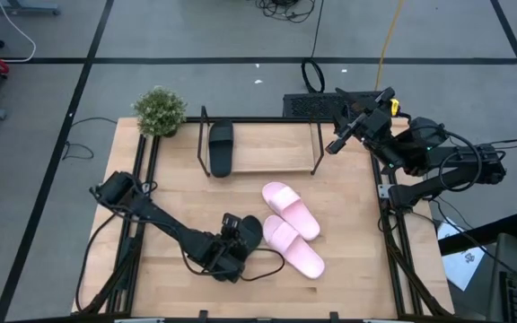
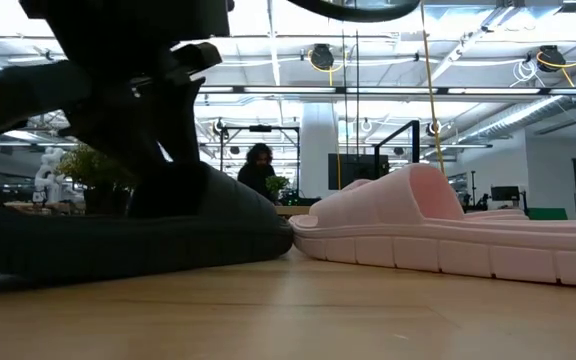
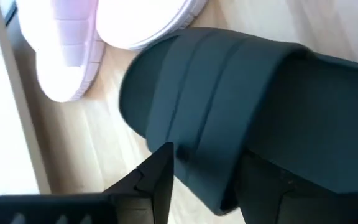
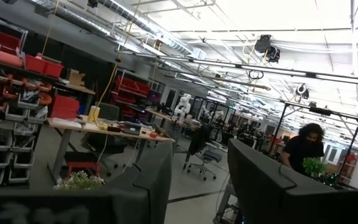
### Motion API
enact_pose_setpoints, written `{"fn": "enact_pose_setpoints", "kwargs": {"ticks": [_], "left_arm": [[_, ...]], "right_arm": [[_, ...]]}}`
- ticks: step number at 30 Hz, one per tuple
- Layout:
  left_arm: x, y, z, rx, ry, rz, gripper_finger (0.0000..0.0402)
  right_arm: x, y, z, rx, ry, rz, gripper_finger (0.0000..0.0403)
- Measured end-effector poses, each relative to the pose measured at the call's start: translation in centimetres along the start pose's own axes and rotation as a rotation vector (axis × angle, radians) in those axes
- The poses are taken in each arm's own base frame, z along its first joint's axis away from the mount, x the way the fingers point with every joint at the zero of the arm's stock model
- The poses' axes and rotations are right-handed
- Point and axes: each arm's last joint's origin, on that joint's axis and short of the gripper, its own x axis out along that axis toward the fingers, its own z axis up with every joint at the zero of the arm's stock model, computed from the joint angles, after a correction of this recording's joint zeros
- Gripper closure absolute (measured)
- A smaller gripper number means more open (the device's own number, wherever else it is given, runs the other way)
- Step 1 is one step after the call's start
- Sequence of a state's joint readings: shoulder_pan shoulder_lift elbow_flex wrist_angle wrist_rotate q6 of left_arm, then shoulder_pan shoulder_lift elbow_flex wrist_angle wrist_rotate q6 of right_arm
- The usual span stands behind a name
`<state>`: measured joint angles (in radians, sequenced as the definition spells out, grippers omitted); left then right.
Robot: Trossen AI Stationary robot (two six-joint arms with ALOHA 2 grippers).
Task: Pick and place slides into the shelf
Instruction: Put the black slipper on the shelf
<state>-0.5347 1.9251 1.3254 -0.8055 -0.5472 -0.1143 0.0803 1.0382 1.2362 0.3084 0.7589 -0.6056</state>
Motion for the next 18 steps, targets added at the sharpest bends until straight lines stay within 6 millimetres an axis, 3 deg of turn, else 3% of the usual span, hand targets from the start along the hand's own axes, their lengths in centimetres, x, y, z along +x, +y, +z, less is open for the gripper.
{"fn": "enact_pose_setpoints", "kwargs": {"ticks": [4, 9, 11, 14, 18], "left_arm": [[0.4, 0.7, 0.0, -0.021, 0.013, -0.001, 0.0287], [0.9, 1.5, 0.1, -0.054, 0.030, -0.026, 0.0384], [0.5, 1.9, 0.0, -0.085, 0.039, -0.029, 0.0390], [-1.1, 2.9, -0.1, -0.117, 0.069, -0.032, 0.0397], [-5.1, 5.2, -0.1, -0.180, 0.066, -0.017, 0.0399]], "right_arm": [[0.0, 0.0, 0.0, 0.000, 0.000, 0.000, 0.0257], [0.0, 0.0, 0.0, 0.000, 0.000, 0.000, 0.0257], [0.0, 0.0, 0.0, 0.000, 0.000, 0.000, 0.0257], [0.0, 0.0, 0.0, 0.000, 0.000, 0.000, 0.0257], [0.0, 0.0, 0.0, 0.000, 0.000, 0.000, 0.0257]]}}
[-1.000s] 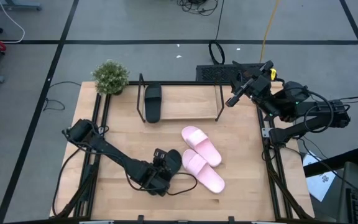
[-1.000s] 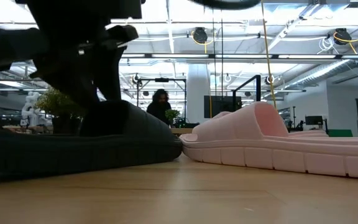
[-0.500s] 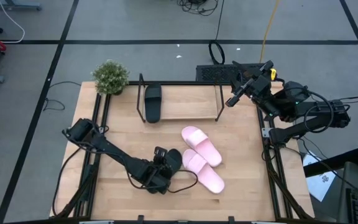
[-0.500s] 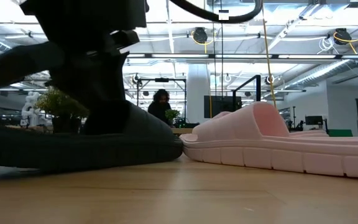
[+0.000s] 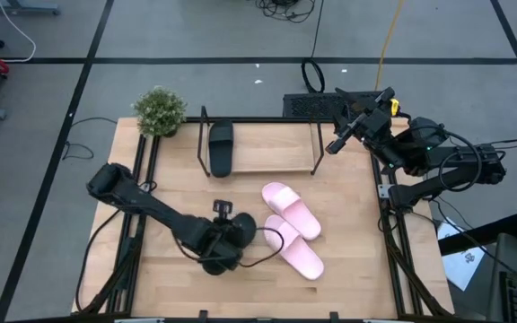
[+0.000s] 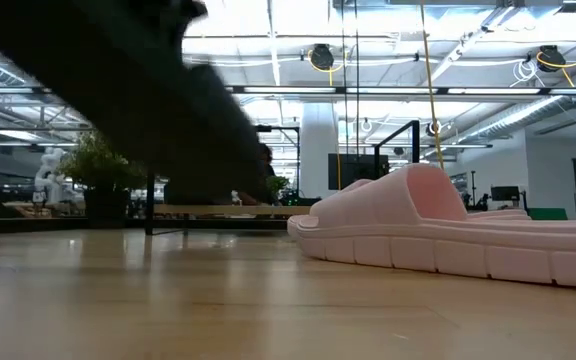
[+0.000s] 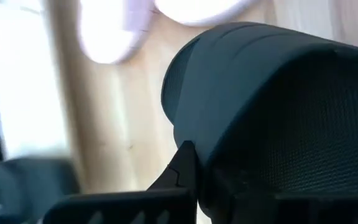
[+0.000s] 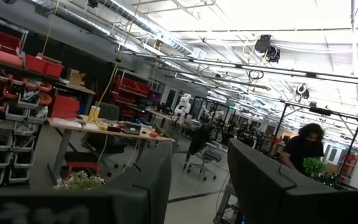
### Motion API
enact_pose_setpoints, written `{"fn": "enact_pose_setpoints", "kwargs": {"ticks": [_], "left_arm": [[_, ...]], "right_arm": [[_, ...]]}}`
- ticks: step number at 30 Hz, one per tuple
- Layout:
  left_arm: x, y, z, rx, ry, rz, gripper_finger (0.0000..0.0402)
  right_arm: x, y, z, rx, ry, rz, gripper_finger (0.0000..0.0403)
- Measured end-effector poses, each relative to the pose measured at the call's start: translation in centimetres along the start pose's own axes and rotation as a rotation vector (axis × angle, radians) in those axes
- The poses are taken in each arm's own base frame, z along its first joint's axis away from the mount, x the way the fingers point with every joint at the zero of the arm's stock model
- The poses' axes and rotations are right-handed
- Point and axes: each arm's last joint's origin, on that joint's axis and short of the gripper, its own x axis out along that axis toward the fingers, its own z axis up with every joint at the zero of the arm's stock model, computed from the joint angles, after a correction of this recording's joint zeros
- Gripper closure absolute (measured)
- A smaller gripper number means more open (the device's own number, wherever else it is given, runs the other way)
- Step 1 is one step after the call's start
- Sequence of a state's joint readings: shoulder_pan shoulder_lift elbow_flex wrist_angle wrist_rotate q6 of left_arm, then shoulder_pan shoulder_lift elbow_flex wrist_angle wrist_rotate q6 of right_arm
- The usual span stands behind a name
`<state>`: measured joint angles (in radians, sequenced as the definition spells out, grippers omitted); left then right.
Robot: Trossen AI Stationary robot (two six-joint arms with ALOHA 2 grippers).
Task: Pick and place slides into the shelf
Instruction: Put the black slipper on the shelf
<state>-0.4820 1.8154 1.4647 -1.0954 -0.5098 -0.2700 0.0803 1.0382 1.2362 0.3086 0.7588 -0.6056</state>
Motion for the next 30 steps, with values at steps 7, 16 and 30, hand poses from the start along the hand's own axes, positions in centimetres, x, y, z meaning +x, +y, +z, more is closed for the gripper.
{"fn": "enact_pose_setpoints", "kwargs": {"ticks": [7, 16, 30], "left_arm": [[-6.1, 6.8, 0.8, -0.268, -0.177, 0.260, 0.0400], [-4.5, 16.4, 2.8, -0.494, -0.220, 0.574, 0.0401], [6.9, 23.0, 3.5, -0.408, 0.069, 0.587, 0.0401]], "right_arm": [[0.0, 0.0, 0.0, 0.009, -0.001, 0.001, 0.0257], [0.0, -0.2, 0.3, 0.031, -0.022, -0.012, 0.0257], [0.0, -0.4, 0.5, -0.044, -0.039, -0.037, 0.0257]]}}
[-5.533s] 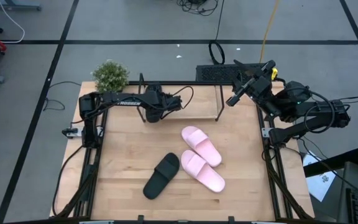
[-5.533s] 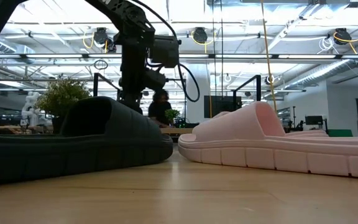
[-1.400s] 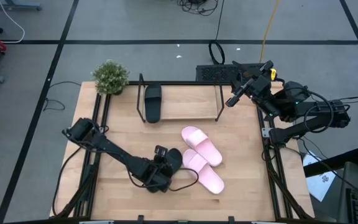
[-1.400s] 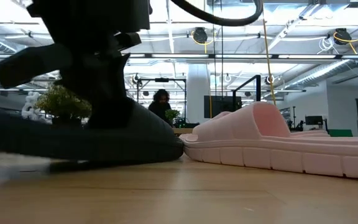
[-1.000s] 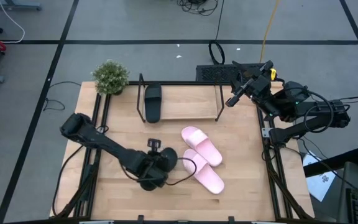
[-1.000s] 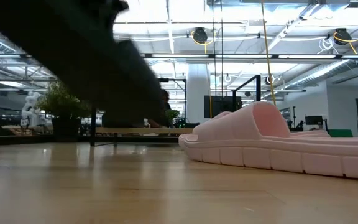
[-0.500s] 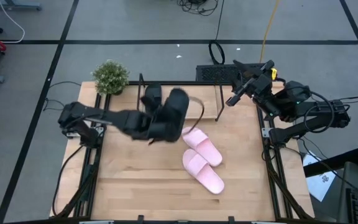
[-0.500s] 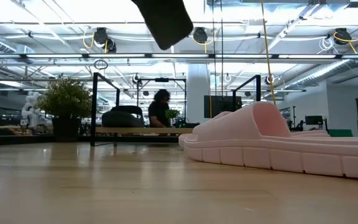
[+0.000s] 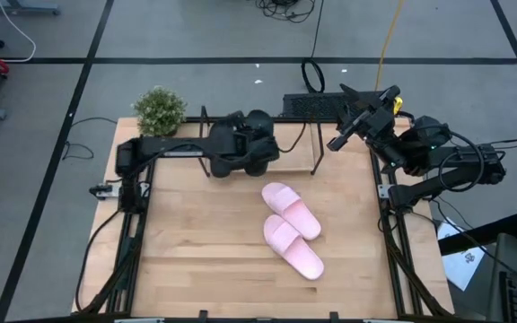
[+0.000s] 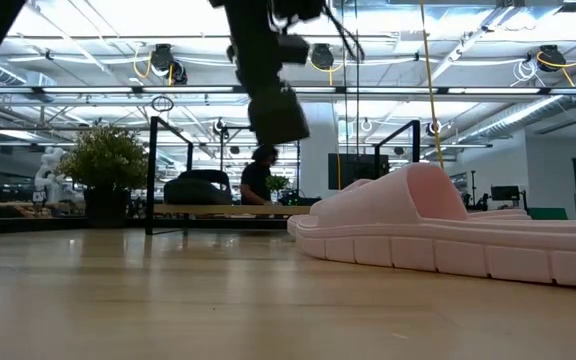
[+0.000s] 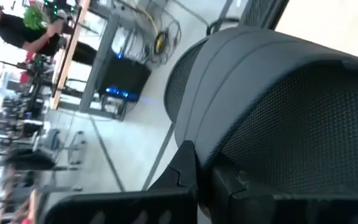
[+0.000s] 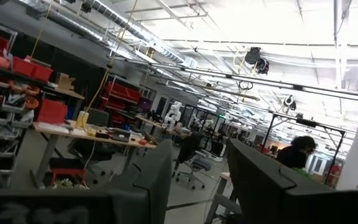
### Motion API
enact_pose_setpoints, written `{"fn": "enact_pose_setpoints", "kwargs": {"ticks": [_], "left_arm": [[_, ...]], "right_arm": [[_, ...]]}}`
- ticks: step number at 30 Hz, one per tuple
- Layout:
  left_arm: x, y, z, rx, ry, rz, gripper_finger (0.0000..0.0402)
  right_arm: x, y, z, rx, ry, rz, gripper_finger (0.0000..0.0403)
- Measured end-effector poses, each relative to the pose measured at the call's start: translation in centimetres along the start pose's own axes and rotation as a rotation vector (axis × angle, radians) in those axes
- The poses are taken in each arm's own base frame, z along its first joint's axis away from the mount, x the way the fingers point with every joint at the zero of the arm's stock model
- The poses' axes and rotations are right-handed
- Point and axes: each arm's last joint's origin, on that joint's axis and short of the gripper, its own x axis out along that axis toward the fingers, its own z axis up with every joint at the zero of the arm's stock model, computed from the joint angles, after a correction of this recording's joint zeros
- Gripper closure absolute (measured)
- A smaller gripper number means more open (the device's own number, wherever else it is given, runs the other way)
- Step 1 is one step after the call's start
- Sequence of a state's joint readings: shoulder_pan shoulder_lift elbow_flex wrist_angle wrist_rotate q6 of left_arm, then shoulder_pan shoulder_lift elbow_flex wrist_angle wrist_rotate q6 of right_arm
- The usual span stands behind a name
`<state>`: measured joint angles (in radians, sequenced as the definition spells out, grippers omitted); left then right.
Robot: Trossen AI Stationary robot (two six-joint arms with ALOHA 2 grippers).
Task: Pick and place slides into the shelf
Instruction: Put the black slipper on the shelf
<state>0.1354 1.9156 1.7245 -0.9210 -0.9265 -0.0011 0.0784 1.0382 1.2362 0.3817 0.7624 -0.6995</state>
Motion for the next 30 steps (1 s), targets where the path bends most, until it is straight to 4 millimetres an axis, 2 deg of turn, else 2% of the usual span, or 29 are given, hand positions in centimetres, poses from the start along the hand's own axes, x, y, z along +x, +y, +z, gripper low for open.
{"fn": "enact_pose_setpoints", "kwargs": {"ticks": [3, 9, 13, 22, 30], "left_arm": [[1.7, -1.4, -0.6, 0.087, 0.075, 0.041, 0.0401], [4.0, -2.6, -1.1, 0.111, 0.147, 0.033, 0.0401], [4.7, -2.9, -1.2, 0.121, 0.162, 0.034, 0.0401], [5.9, -2.1, -1.6, 0.070, 0.202, 0.023, 0.0402], [6.8, -3.0, -2.8, 0.129, 0.228, 0.029, 0.0402]], "right_arm": [[0.0, 0.0, 0.0, -0.002, 0.000, 0.000, 0.0257], [0.0, 0.0, 0.0, -0.008, 0.000, 0.004, 0.0257], [0.0, 0.0, 0.0, -0.015, 0.001, 0.004, 0.0257], [0.0, 0.0, 0.0, -0.026, 0.003, 0.003, 0.0257], [0.0, 0.1, -0.1, -0.030, 0.005, 0.004, 0.0257]]}}
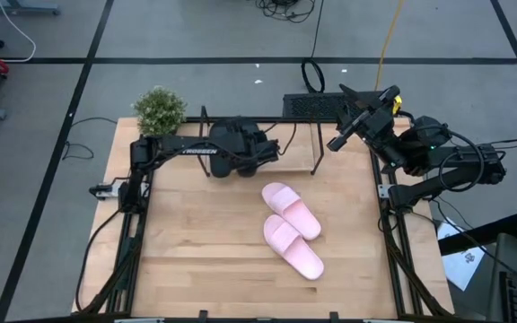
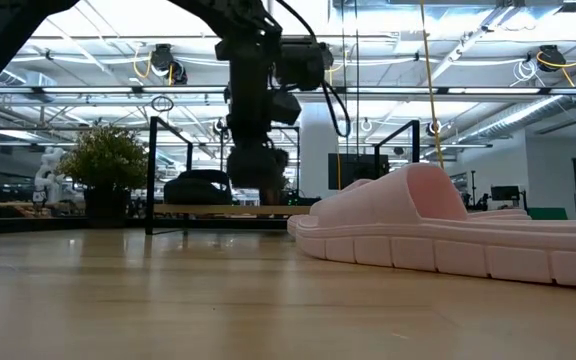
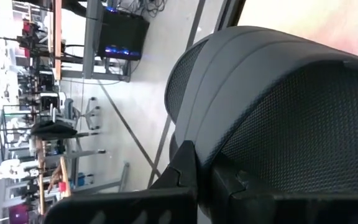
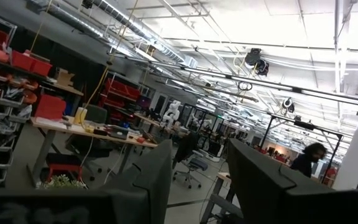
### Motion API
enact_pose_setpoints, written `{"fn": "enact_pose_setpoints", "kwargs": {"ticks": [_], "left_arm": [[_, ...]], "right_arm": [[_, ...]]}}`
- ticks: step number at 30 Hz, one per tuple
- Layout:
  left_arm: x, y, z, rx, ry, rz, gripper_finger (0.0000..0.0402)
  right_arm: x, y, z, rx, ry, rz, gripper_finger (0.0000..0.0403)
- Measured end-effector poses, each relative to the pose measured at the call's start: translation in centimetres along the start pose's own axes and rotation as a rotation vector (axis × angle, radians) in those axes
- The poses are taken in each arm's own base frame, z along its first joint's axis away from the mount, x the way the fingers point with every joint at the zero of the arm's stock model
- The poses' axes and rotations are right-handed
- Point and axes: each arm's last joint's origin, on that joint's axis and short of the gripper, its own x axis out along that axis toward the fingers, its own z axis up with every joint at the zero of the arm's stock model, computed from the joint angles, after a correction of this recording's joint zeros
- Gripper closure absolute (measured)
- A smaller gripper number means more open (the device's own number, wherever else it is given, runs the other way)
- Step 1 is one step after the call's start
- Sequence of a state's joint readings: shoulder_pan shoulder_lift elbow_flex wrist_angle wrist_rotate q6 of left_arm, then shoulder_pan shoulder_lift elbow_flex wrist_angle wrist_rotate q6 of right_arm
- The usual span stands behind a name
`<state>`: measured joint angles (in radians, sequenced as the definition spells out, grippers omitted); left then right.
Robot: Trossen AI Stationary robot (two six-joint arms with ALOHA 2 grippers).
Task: Pick and place slides into the shelf
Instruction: Put the black slipper on the shelf
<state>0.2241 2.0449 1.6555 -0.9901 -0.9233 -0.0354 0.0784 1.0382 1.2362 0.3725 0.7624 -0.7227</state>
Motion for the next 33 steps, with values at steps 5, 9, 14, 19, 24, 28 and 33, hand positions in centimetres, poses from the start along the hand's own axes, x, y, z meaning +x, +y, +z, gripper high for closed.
{"fn": "enact_pose_setpoints", "kwargs": {"ticks": [5, 9, 14, 19, 24, 28, 33], "left_arm": [[0.5, -0.6, -0.6, 0.019, 0.015, 0.003, 0.0402], [0.9, -1.0, -0.7, 0.016, 0.009, 0.005, 0.0402], [1.1, -1.2, -0.7, 0.036, -0.002, -0.002, 0.0402], [1.7, -0.8, -0.7, 0.023, 0.011, 0.001, 0.0402], [2.3, -0.4, -0.7, 0.014, 0.025, -0.009, 0.0402], [2.1, -0.5, -0.7, 0.013, 0.022, -0.022, 0.0401], [1.6, -1.0, -0.7, 0.025, 0.009, -0.034, 0.0402]], "right_arm": [[0.0, 0.0, 0.0, 0.000, 0.000, 0.000, 0.0257], [0.0, 0.0, 0.0, -0.001, 0.001, 0.000, 0.0257], [0.0, 0.0, 0.0, 0.000, 0.002, 0.001, 0.0257], [0.0, 0.0, 0.0, 0.000, 0.002, 0.002, 0.0257], [0.0, 0.0, 0.0, 0.000, 0.002, 0.002, 0.0257], [0.0, 0.0, 0.0, 0.000, 0.002, 0.002, 0.0257], [0.0, 0.0, 0.0, -0.001, 0.002, 0.002, 0.0257]]}}
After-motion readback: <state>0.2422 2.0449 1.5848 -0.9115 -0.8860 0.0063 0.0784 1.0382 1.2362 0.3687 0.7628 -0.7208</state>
